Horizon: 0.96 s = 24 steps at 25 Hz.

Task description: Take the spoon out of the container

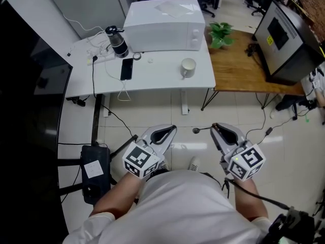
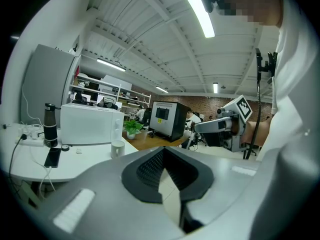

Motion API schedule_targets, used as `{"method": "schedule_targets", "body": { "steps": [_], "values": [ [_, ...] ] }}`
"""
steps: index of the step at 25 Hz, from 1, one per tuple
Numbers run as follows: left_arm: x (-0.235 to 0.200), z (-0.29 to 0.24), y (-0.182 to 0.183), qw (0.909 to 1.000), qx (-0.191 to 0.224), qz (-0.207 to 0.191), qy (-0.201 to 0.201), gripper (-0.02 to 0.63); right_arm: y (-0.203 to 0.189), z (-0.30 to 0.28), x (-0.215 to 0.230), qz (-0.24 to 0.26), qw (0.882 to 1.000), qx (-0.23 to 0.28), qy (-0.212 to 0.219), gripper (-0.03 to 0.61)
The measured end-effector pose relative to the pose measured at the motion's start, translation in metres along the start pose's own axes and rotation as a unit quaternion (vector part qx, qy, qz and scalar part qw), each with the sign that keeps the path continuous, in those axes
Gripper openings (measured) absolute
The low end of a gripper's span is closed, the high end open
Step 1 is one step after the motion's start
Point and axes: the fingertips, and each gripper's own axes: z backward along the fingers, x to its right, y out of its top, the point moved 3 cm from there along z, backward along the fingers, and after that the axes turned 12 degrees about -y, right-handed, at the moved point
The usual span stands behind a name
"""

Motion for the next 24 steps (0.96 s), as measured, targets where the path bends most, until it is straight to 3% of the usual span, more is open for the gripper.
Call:
{"method": "schedule_targets", "body": {
  "steps": [24],
  "values": [
    [0.0005,-0.0065,-0.0011,1.0000,-0.001,0.000,-0.002,0.003,-0.0040,0.0008,0.0015,-0.009,1.000,0.003,-0.001,0.054]
  ]
}}
